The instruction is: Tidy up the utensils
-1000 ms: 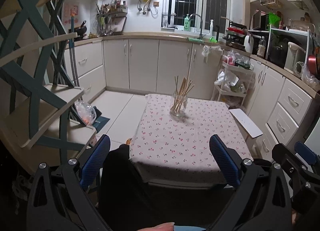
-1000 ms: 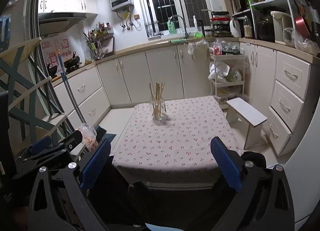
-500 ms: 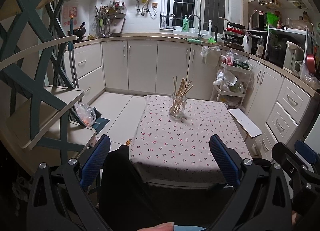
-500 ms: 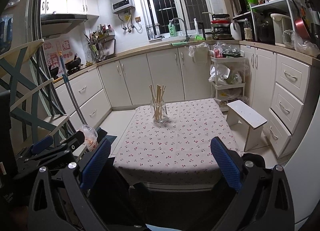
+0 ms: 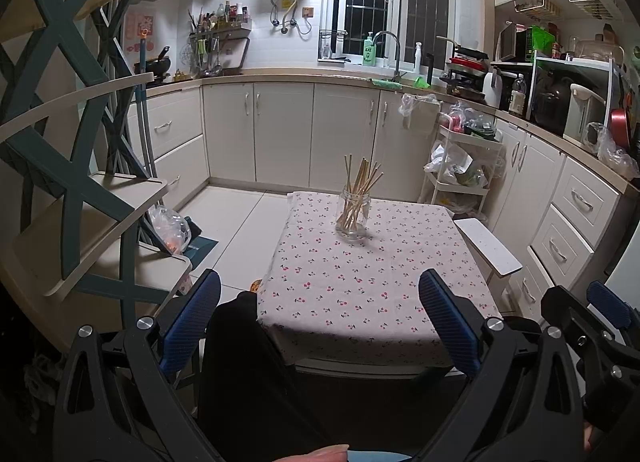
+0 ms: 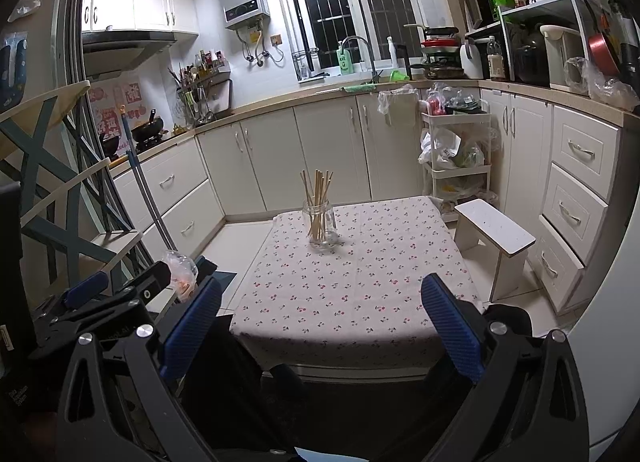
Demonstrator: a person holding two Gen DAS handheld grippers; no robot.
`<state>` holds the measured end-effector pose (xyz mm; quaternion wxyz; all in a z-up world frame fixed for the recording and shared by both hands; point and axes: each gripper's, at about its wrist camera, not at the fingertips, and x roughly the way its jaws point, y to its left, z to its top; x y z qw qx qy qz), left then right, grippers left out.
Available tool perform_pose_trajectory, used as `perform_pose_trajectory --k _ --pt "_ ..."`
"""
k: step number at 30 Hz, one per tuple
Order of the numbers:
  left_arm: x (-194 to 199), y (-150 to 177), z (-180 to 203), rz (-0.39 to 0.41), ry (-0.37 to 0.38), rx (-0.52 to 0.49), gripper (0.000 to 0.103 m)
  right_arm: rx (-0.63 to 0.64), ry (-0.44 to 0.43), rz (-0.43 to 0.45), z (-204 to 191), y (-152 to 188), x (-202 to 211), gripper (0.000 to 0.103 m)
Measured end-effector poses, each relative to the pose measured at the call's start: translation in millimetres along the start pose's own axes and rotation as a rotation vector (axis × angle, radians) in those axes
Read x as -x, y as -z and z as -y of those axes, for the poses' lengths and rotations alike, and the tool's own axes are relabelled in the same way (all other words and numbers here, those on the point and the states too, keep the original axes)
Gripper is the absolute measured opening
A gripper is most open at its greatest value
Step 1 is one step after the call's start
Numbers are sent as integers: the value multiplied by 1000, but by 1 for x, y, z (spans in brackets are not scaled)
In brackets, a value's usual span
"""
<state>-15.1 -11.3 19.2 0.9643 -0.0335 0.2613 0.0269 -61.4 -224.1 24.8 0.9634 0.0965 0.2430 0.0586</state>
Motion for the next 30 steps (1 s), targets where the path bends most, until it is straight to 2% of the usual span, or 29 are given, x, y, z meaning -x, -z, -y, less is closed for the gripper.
perform_pose_trajectory --k 30 --pt "2 1 2 -3 -2 1 95 -2 -1 -1 1 0 0 96"
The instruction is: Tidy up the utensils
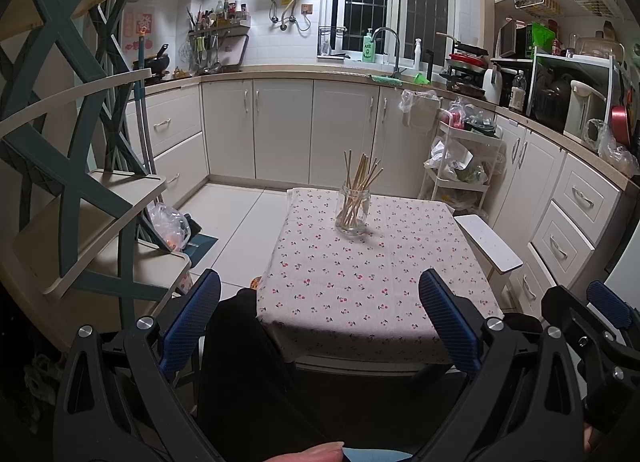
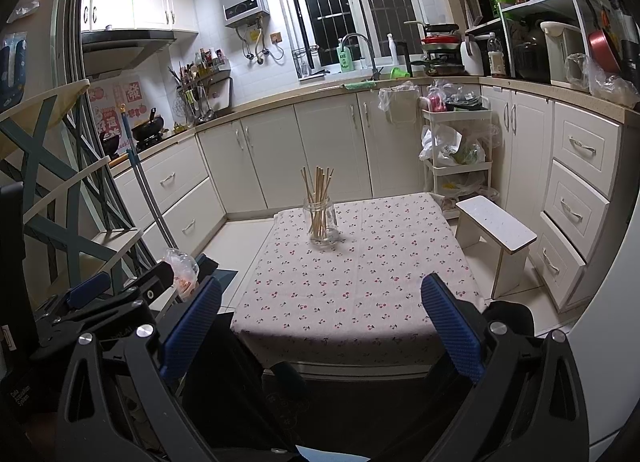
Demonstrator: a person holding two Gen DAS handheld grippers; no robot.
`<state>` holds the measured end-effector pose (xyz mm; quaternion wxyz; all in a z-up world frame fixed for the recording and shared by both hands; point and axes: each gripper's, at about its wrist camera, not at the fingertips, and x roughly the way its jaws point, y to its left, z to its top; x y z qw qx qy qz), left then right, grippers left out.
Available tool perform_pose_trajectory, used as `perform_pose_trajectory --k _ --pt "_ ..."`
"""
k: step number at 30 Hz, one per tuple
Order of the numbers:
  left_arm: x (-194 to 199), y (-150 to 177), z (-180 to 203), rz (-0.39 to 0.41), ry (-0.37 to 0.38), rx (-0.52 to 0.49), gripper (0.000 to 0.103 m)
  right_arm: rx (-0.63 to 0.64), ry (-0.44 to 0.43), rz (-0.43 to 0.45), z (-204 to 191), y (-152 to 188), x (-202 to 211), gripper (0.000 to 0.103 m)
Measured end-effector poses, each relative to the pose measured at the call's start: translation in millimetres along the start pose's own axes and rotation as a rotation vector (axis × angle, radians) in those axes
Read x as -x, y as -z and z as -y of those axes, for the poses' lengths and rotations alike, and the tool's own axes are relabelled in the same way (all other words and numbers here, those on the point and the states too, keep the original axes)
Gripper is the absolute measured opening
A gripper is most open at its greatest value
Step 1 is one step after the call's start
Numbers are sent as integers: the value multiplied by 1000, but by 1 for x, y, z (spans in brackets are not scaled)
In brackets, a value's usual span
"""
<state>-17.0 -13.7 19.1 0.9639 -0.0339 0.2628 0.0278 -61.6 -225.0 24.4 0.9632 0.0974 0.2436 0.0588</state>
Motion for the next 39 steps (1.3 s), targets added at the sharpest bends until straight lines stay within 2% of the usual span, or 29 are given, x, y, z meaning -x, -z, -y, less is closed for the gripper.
perform_pose_trajectory --k 16,26,39 --pt "1 1 2 -3 -7 -4 95 -2 0 -1 1 -1 1 96" --pt "4 13 4 0 -12 -9 95 -3 -1 -2 2 -1 1 96" --pt "3 7 -3 -4 -16 -5 95 -3 -2 -3 3 -2 1 96"
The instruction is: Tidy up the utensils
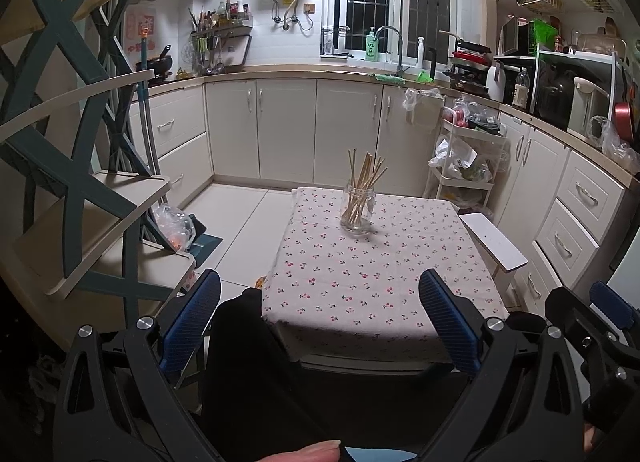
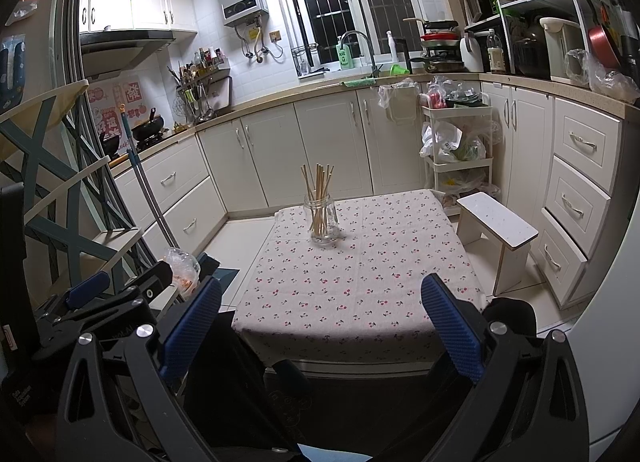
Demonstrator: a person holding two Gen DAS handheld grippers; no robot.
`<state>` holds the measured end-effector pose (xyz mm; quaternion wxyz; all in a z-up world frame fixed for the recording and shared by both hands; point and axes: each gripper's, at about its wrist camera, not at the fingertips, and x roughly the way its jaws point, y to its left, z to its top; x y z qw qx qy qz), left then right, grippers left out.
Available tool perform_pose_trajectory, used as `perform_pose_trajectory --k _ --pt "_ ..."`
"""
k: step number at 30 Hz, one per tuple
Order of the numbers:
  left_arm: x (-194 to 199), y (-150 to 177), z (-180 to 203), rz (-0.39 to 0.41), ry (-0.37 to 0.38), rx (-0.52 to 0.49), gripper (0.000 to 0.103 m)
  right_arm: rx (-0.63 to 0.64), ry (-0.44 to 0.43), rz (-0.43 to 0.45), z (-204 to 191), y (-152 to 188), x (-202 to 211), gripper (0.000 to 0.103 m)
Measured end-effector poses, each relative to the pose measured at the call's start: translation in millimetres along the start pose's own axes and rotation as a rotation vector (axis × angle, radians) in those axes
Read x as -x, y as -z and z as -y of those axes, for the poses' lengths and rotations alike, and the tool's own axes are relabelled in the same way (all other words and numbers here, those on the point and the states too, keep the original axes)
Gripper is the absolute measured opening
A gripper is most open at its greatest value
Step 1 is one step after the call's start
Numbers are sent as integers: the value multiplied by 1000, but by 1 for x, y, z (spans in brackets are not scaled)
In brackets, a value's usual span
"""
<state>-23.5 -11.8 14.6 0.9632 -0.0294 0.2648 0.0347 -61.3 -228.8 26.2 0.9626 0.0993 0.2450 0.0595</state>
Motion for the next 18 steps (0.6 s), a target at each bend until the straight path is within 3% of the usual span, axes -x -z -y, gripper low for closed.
perform_pose_trajectory --k 18 --pt "-7 -2 -6 -19 -10 10 95 -1 -2 -3 -1 -1 4 96"
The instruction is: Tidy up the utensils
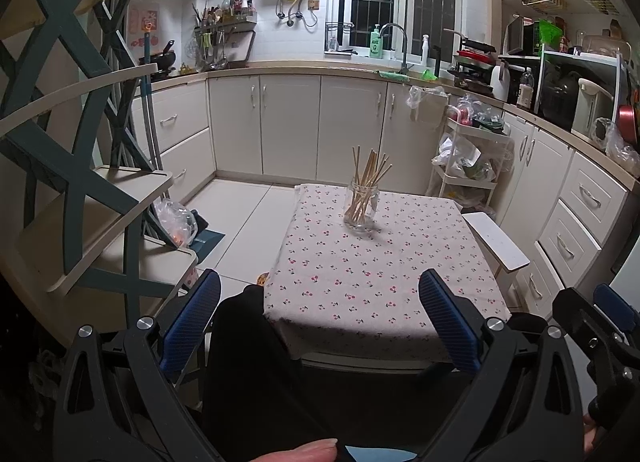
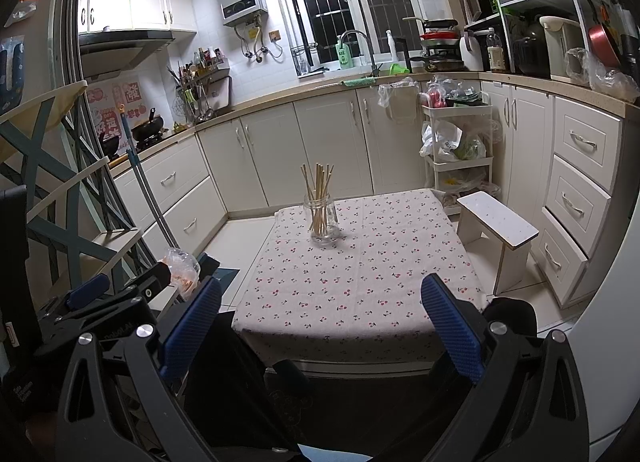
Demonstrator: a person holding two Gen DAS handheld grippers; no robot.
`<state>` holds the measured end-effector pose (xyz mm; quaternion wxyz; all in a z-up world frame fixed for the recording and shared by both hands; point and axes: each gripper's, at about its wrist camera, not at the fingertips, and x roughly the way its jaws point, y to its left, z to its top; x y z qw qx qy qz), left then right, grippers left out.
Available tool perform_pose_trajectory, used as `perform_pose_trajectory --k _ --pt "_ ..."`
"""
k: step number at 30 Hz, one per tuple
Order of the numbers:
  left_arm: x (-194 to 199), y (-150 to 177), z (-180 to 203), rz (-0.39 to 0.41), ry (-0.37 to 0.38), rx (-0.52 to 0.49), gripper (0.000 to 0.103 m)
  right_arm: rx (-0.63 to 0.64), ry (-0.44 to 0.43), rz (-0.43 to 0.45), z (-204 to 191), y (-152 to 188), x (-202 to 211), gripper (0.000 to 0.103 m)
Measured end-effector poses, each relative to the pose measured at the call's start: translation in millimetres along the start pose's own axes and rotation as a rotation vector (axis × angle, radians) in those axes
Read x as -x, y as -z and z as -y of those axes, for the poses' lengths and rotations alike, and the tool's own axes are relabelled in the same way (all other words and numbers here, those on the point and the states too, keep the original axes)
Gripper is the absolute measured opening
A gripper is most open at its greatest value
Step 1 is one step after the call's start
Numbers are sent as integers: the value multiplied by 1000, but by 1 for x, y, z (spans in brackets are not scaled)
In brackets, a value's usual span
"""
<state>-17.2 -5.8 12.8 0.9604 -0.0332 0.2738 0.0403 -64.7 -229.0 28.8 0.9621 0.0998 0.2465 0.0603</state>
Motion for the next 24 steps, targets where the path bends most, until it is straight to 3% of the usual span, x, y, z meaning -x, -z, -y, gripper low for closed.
perform_pose_trajectory --k 9,24 --pt "-13 0 -4 -46 55 22 95 -3 -2 -5 -1 1 2 96" --pt "-12 -1 3 -30 -1 3 95 -3 2 -4 -7 6 7 96"
